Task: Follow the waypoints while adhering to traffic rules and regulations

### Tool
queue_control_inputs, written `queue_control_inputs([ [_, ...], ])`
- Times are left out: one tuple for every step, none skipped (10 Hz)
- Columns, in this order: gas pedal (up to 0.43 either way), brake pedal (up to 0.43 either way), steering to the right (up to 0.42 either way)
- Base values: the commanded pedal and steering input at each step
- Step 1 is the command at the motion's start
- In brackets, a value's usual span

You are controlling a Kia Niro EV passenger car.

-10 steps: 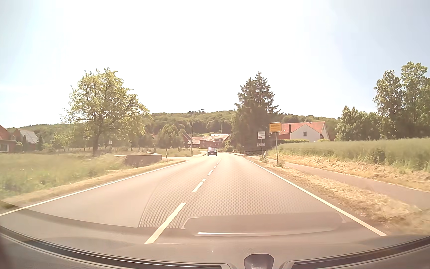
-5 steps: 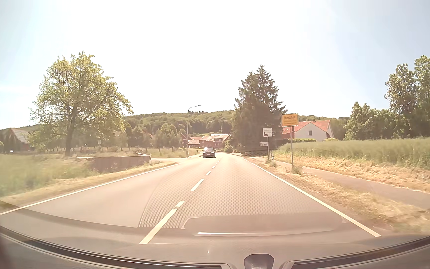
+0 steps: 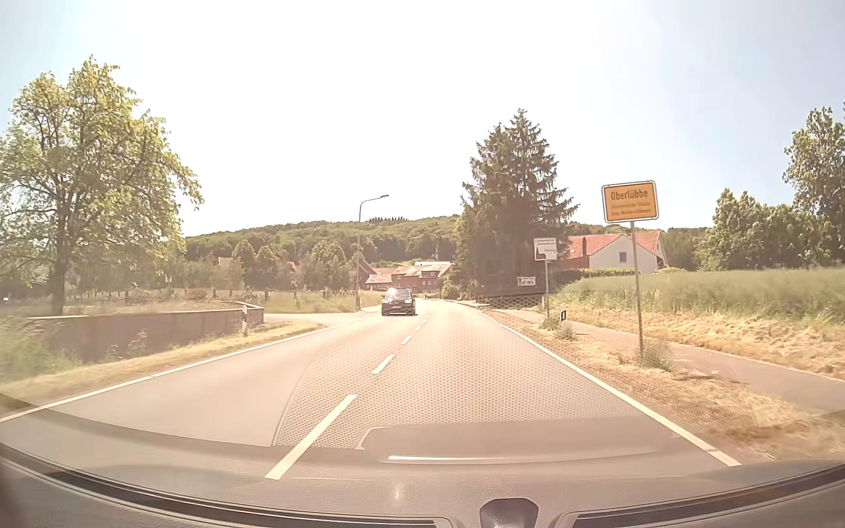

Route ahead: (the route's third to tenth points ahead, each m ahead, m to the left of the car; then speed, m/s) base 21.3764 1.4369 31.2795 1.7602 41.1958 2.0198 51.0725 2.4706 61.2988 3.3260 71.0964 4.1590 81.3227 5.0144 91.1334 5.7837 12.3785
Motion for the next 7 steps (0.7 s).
queue_control_inputs([
  [0.350,0.006,0.000],
  [0.350,0.006,-0.001],
  [0.350,0.006,0.000],
  [0.350,0.006,0.000],
  [0.350,0.006,-0.002],
  [0.350,0.006,-0.003],
  [0.350,0.006,-0.004],
])
